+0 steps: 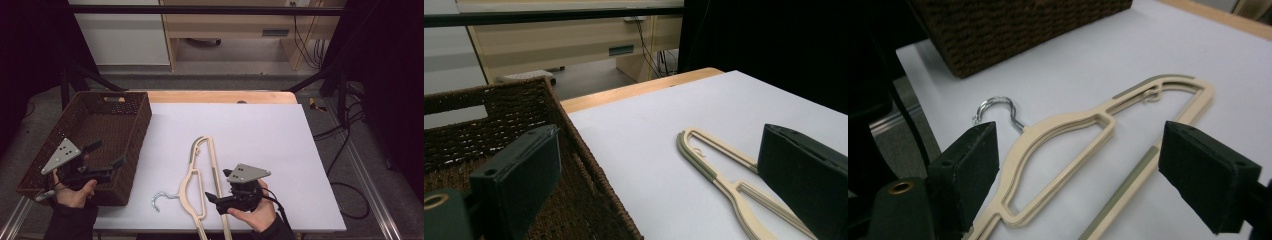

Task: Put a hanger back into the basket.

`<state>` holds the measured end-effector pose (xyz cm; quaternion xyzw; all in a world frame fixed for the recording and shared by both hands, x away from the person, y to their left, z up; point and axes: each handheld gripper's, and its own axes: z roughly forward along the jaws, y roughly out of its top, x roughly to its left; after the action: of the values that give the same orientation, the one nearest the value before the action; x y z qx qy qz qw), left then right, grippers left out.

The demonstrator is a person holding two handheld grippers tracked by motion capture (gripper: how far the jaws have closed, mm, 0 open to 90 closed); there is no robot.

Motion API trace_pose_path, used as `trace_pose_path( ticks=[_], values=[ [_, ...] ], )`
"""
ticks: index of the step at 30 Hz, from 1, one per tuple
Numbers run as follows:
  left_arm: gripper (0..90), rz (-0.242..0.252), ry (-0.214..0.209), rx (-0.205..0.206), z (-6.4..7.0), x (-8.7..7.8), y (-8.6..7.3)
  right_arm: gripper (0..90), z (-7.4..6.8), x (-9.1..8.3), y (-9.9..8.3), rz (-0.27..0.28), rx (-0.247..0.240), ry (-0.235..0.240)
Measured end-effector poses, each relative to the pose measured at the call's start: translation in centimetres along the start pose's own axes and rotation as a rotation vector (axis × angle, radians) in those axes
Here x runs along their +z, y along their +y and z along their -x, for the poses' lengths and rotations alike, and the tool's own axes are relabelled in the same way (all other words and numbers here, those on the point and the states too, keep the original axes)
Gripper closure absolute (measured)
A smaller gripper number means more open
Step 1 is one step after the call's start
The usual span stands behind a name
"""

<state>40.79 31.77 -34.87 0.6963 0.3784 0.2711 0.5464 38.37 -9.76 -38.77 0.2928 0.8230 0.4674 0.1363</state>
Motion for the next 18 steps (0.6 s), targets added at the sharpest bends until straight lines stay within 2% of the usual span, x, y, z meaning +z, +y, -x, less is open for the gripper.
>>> trace_pose_path(
  ticks=[4, 7, 8, 11, 12, 13, 14, 15, 17, 18],
  values=[
    [3.5, -0.009, 0.0, 0.006, 0.1, 0.1, 0.0, 22.5, -0.8, 2.3, -0.5, -0.051, 0.007, 0.024],
    [3.5, -0.01, 0.001, 0.006, 0.1, 0.2, -0.1, 24.7, -1.2, 3.0, -0.6, -0.08, 0.001, 0.027],
    [3.6, -0.01, 0.002, 0.006, 0.1, 0.2, 0.0, 29.0, -1.9, 4.0, -0.7, -0.108, -0.014, 0.049],
    [3.6, -0.01, 0.001, 0.008, 0.1, 0.1, 0.0, 31.3, -2.5, 4.8, -0.7, -0.135, -0.022, 0.064],
    [3.6, -0.011, 0.001, 0.012, 0.1, 0.1, 0.0, 34.6, -3.2, 6.0, -0.7, -0.175, -0.035, 0.078],
    [3.6, -0.011, 0.0, 0.011, 0.1, 0.1, 0.0, 36.1, -3.3, 6.3, -0.8, -0.187, -0.045, 0.082],
    [3.6, -0.011, 0.0, 0.011, 0.1, 0.1, 0.0, 36.1, -3.3, 6.3, -0.8, -0.187, -0.045, 0.082],
    [3.7, -0.009, 0.0, 0.011, 0.1, 0.1, 0.0, 41.6, -3.6, 7.3, -0.8, -0.214, -0.044, 0.09],
    [3.7, -0.01, -0.002, 0.013, 0.1, 0.1, 0.0, 42.1, -3.7, 7.8, -0.8, -0.23, -0.044, 0.091],
    [3.7, -0.009, -0.001, 0.016, 0.2, 0.0, 0.0, 45.1, -4.1, 8.6, -1.0, -0.264, -0.032, 0.093]
  ],
)
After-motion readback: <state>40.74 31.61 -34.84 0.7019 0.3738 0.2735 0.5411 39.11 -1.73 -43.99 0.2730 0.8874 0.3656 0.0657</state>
